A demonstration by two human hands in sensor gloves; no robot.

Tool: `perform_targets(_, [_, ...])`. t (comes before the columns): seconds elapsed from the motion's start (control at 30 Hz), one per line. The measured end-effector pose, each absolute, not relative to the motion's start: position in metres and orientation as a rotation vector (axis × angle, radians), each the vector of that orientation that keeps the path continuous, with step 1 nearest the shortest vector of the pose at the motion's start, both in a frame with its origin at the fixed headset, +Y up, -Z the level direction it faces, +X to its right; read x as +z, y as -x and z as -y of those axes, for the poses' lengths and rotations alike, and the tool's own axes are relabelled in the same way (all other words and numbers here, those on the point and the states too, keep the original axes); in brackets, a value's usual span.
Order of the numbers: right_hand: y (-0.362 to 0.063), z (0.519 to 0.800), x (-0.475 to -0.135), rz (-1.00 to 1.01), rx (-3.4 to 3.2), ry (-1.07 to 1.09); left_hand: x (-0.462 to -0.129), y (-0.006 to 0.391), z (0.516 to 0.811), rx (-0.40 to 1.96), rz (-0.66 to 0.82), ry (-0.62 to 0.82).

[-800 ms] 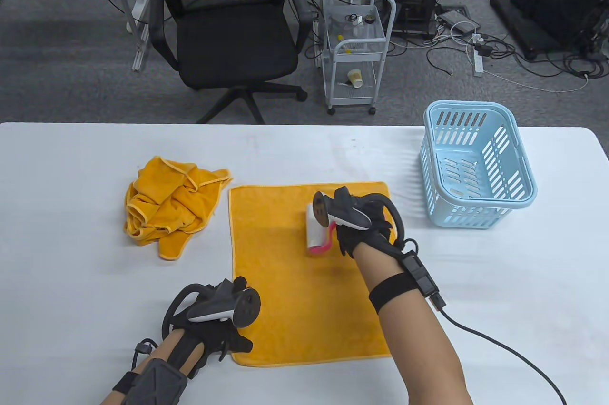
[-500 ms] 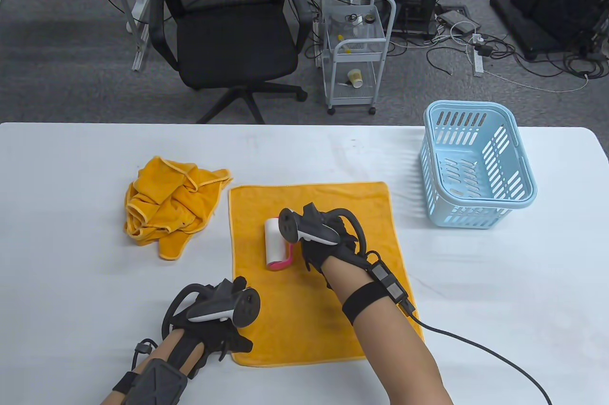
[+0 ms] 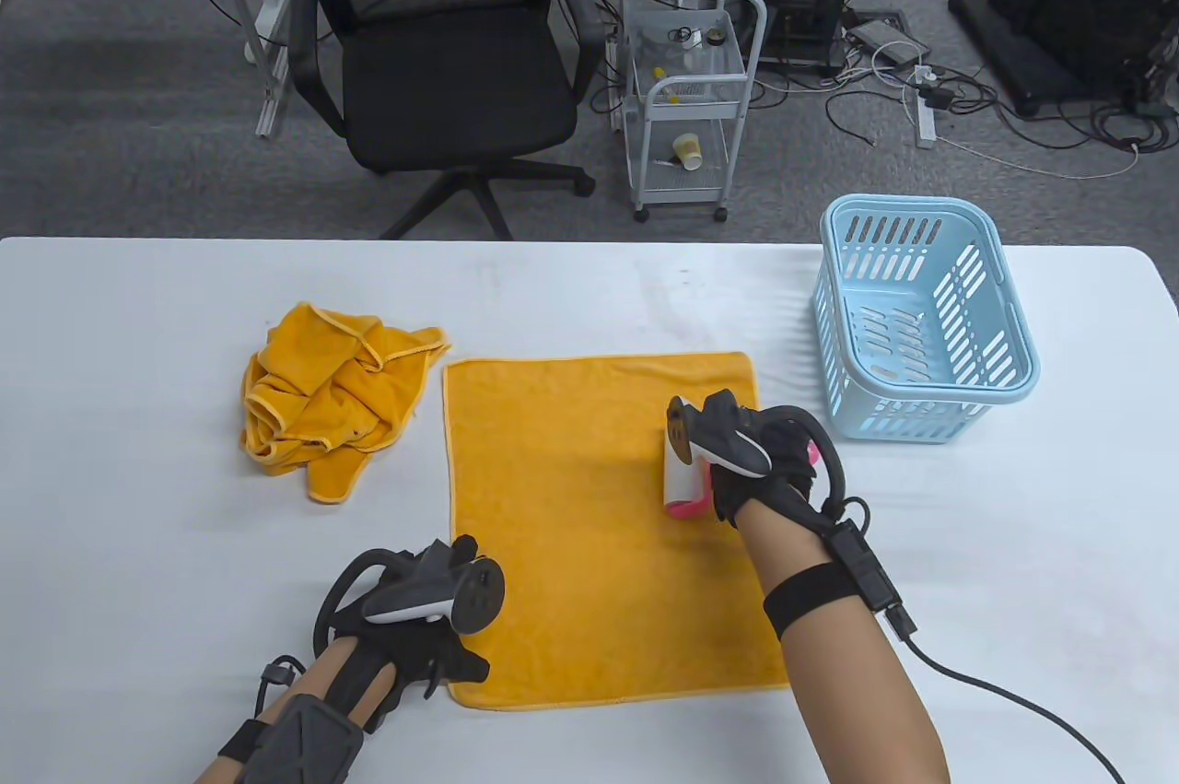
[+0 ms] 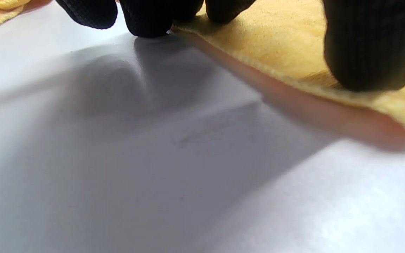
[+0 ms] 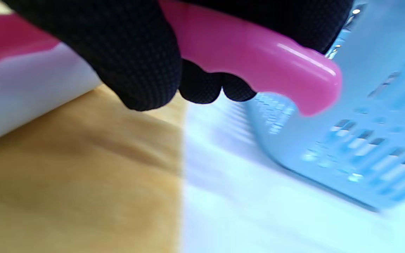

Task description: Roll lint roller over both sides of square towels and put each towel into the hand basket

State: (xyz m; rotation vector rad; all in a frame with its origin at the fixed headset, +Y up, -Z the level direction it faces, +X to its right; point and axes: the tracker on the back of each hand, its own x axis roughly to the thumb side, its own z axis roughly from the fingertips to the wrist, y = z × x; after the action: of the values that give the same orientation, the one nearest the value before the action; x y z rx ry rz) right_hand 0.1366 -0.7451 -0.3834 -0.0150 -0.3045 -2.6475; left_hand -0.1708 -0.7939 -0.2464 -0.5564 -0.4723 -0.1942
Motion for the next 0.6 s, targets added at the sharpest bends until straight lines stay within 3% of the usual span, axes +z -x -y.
perform_targets(0.13, [-0.137,0.740,-0.370,0.261,-2.689,0.090,-0.246,0.171,0.794,-0.194,0.472,0.556])
perform_targets(0.47, [-0.047,0.759,-0.319,0.314,-2.857,0.591,-0.246,0.171,0.794,-0.194,0.471,0.556])
perform_targets(0.6, [-0.049,0.763,-0.315,0.315,-2.864,0.601,-0.246,0.171,0.794,-0.194,0.471,0.556])
